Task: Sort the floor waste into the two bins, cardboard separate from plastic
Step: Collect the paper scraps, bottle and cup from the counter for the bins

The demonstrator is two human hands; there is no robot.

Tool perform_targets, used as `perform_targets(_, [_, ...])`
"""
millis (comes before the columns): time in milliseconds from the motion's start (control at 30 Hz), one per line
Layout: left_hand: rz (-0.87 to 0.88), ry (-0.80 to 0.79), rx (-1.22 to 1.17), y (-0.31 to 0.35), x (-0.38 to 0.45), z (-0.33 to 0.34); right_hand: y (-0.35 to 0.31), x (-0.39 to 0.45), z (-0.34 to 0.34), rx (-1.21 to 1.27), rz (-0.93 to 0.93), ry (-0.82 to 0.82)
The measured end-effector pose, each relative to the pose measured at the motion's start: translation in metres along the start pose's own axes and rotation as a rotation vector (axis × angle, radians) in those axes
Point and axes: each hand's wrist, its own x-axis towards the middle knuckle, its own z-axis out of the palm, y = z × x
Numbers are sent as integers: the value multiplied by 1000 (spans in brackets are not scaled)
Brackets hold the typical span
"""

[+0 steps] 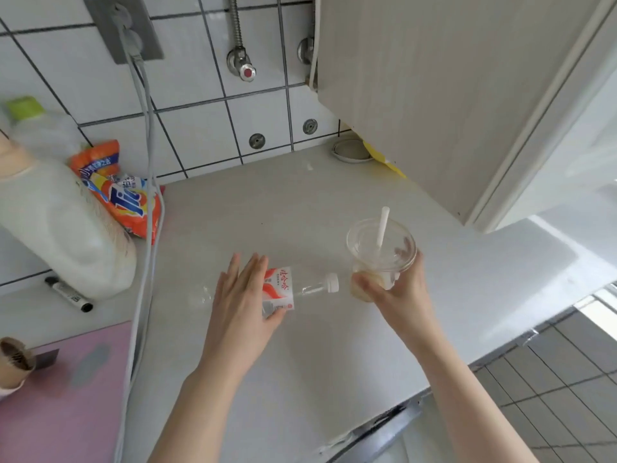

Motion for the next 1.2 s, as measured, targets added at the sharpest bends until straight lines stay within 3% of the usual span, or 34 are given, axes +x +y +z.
perform_targets(133, [-11,-17,31,-2,8,8,0,9,1,40,-10,-42])
perform_targets(367, [-7,95,26,2,1,12,-2,4,-2,94,-33,-93])
perform_targets(567, [81,166,-36,13,-19,2,-9,-27,-17,69,-82,-39])
perform_targets(900, [271,228,-220,69,-79,2,6,-137,-89,38,-6,221])
perform_targets(1200, [501,-46,-325,155,-163,28,48,-278,-165,8,189,591])
